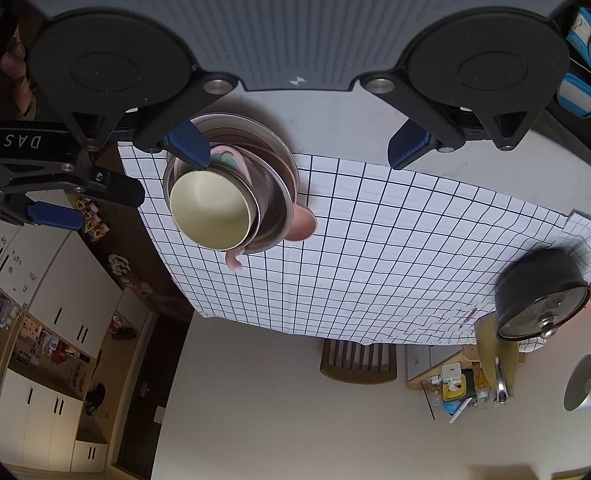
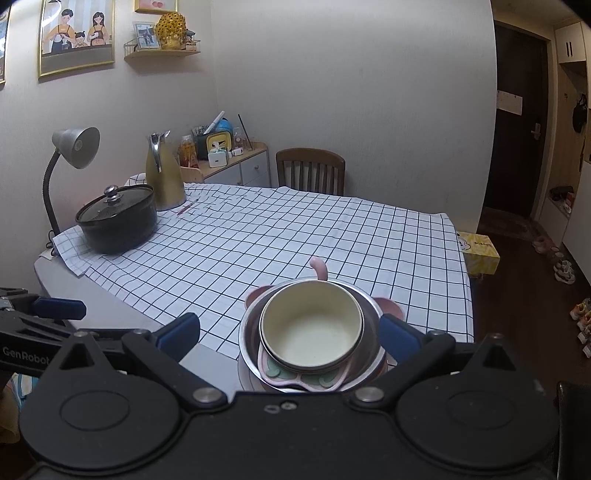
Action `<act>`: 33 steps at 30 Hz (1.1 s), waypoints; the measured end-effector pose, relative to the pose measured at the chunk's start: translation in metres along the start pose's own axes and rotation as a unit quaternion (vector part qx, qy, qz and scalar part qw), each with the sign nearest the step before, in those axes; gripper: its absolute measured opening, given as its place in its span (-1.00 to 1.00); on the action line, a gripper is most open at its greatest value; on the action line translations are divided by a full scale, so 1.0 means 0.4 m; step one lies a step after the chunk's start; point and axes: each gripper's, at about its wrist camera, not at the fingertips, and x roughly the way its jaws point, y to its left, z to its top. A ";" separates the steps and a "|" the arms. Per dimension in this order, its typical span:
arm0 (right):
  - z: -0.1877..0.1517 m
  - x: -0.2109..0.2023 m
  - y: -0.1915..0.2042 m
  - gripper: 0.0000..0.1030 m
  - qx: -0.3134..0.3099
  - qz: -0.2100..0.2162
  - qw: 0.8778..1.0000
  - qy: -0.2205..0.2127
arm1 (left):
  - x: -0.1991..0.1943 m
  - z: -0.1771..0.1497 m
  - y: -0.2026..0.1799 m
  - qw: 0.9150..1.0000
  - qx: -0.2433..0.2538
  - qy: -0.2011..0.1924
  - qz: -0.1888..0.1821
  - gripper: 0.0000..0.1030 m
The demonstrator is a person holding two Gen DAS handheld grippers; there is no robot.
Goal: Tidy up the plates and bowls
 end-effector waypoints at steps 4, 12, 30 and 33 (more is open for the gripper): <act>0.004 0.005 -0.003 1.00 0.000 0.001 1.000 0.003 | 0.003 0.003 0.003 1.000 -0.004 0.002 0.000 1.00; 0.009 0.009 -0.003 1.00 0.000 0.004 1.000 0.000 | 0.007 0.008 0.007 1.000 -0.012 0.003 0.003 1.00; 0.014 0.008 -0.003 1.00 -0.005 0.009 1.000 0.007 | -0.001 0.012 0.008 1.000 -0.013 0.001 0.006 1.00; 0.014 0.009 -0.003 1.00 -0.006 0.007 1.000 0.010 | 0.000 0.010 0.008 1.000 -0.012 0.002 0.007 1.00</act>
